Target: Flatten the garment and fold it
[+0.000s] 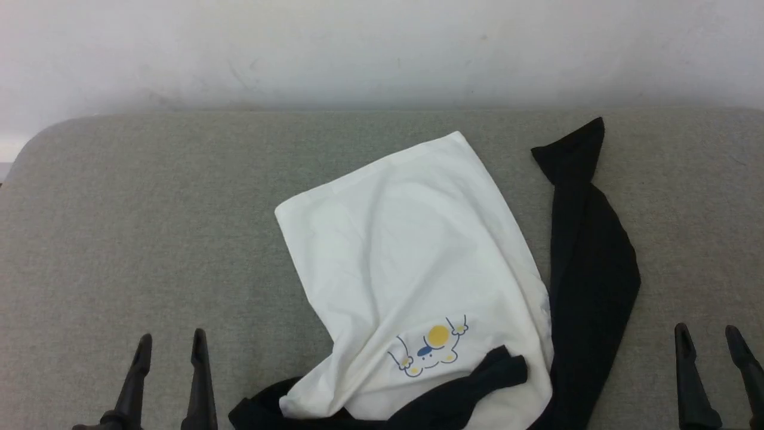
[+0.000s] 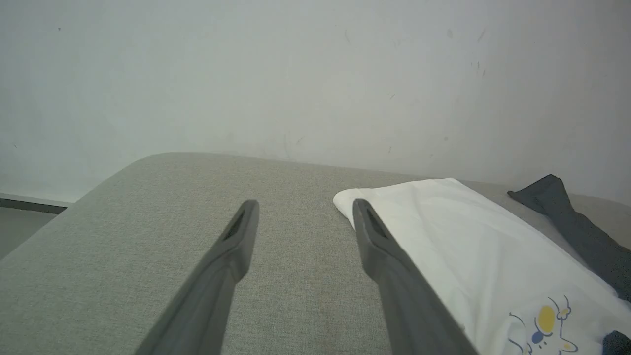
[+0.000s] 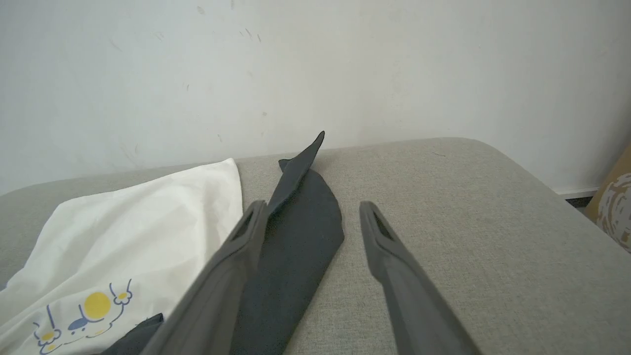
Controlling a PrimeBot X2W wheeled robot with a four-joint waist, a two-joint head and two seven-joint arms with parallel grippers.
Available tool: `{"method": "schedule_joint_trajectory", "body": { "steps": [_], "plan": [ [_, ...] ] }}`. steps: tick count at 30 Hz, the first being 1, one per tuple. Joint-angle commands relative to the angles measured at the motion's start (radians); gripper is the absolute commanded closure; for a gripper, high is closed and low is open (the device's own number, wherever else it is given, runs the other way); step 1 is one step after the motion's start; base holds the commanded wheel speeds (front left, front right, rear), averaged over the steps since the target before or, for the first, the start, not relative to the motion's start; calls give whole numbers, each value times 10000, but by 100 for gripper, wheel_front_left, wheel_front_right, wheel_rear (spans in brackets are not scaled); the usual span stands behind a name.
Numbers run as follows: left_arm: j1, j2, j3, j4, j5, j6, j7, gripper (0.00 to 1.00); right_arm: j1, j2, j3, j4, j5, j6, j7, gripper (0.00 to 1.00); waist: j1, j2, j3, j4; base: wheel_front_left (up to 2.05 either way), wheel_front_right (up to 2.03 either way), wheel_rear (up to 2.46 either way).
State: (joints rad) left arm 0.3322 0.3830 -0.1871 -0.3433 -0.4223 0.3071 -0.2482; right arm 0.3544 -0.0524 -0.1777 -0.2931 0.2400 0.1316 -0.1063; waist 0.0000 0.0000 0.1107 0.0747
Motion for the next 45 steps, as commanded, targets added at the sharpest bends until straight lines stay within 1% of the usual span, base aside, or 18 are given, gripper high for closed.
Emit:
{"method": "schedule_joint_trajectory", "body": {
  "steps": [1,5,8,12,15,16,17,20,23,25,26,29,31,33,36,38,41,45],
  "plan": [
    [-253,-136,-6,57,-45,-150,-93,0,-53,22,22,-21,-1,-9,4,0,0,0,65,111,0,0,0],
    [-584,-346,16,94,-129,-350,-115,0,-382,22,-16,-276,-289,-9,279,0,0,0,203,172,0,0,0],
    [-731,-445,56,55,-148,-438,-122,0,-1087,22,-32,-689,-348,-9,763,0,0,0,426,135,0,0,0],
    [-897,-609,177,-60,-197,-515,-129,0,-2719,20,101,-1447,-700,-9,1994,0,0,0,865,89,0,0,0],
    [-1084,-677,265,-166,-134,-587,-131,0,-4438,-310,66,-1877,-751,-9,3208,0,0,0,1332,129,0,0,0],
    [-1154,-702,287,-189,-118,-616,-132,0,-5065,-471,25,-1860,-660,-9,3656,0,0,0,1466,152,0,0,0],
    [-1154,-702,287,-189,-118,-616,-132,0,-5065,-471,25,-1860,-660,-9,3656,0,0,0,1466,152,0,0,0],
    [-1414,-780,312,-298,-86,-749,-133,0,-6967,-1113,-43,-1617,-447,-9,5038,0,0,0,1999,295,0,0,0],
    [-1720,-884,333,-367,-89,-899,-134,0,-8725,-1497,-260,-854,-98,-9,6287,0,0,0,2488,450,0,0,0],
    [-1914,-963,333,-377,-75,-997,-134,0,-9600,-1837,-263,-198,-37,-9,7071,0,0,0,2781,568,0,0,0],
    [-2014,-1003,329,-379,-58,-1052,-134,0,-9986,-1883,-369,137,-15,-9,7404,0,0,0,2913,625,0,0,0],
    [-2223,-1123,307,-339,-30,-1189,-134,0,-10833,-1856,-769,1167,-232,-9,8536,0,0,0,3239,760,0,0,0],
    [-2337,-1176,273,-287,0,-1285,-134,0,-11190,-1791,-1010,1756,-615,-9,9318,0,0,0,3418,841,0,0,0],
    [-2476,-1222,239,-217,26,-1377,-134,0,-11457,-1705,-1246,2127,-993,-9,9944,0,0,0,3616,924,0,0,0],
    [-2725,-1314,169,-79,51,-1511,-135,0,-11656,-1399,-1699,2468,-1545,-9,10792,0,0,0,3844,1050,0,0,0],
    [-2868,-1382,114,17,51,-1609,-135,0,-11695,-1155,-1917,2520,-1793,-9,11134,0,0,0,3973,1144,0,0,0],
    [-3048,-1475,49,170,56,-1749,-135,0,-11626,-862,-2124,2487,-2037,-9,11360,0,0,0,4140,1303,0,0,0],
    [-3183,-1609,3,330,43,-1902,-135,0,-11430,-746,-2157,2411,-2341,-9,11408,0,0,0,4342,1519,0,0,0]
  ]
}}
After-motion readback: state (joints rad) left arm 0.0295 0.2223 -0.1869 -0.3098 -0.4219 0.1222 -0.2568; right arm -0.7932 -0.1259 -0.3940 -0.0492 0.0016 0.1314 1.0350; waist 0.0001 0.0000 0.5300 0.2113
